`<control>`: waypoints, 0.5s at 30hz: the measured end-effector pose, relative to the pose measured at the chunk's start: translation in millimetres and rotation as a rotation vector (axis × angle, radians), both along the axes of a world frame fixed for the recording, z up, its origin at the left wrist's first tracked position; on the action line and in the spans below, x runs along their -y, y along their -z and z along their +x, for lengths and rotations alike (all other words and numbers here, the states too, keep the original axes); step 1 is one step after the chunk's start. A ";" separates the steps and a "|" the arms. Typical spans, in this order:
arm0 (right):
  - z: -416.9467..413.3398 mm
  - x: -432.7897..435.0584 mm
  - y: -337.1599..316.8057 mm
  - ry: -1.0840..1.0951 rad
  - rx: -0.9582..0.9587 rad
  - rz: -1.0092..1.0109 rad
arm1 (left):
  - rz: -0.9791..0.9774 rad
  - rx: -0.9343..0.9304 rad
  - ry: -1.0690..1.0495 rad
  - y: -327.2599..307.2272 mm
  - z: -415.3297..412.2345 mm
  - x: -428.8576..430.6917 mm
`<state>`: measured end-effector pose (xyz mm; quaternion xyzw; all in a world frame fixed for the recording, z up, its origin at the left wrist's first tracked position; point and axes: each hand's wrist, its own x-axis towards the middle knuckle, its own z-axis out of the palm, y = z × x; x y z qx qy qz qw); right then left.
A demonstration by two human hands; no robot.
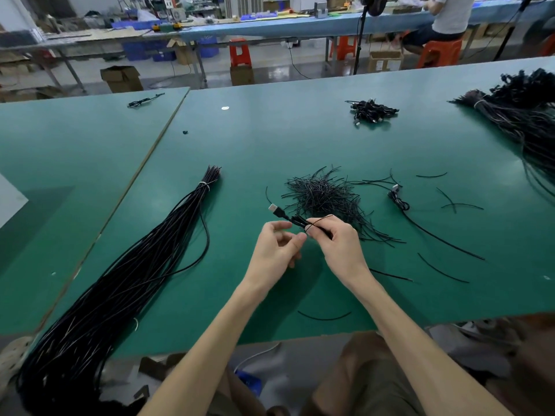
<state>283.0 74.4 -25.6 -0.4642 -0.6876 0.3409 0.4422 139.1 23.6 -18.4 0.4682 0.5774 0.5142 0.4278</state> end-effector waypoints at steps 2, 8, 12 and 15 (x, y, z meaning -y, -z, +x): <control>0.2 -0.8 0.9 -0.002 -0.006 -0.007 | 0.072 -0.061 0.025 2.1 4.4 -0.3; 1.1 -1.7 1.3 -0.044 -0.026 -0.041 | 0.174 0.044 -0.074 6.8 3.1 -1.2; 1.1 -2.3 3.0 -0.060 -0.031 -0.032 | 0.101 0.071 -0.017 6.4 2.0 -4.2; 1.1 -3.5 4.2 -0.089 -0.018 -0.035 | 0.095 0.146 0.004 4.3 0.2 -6.8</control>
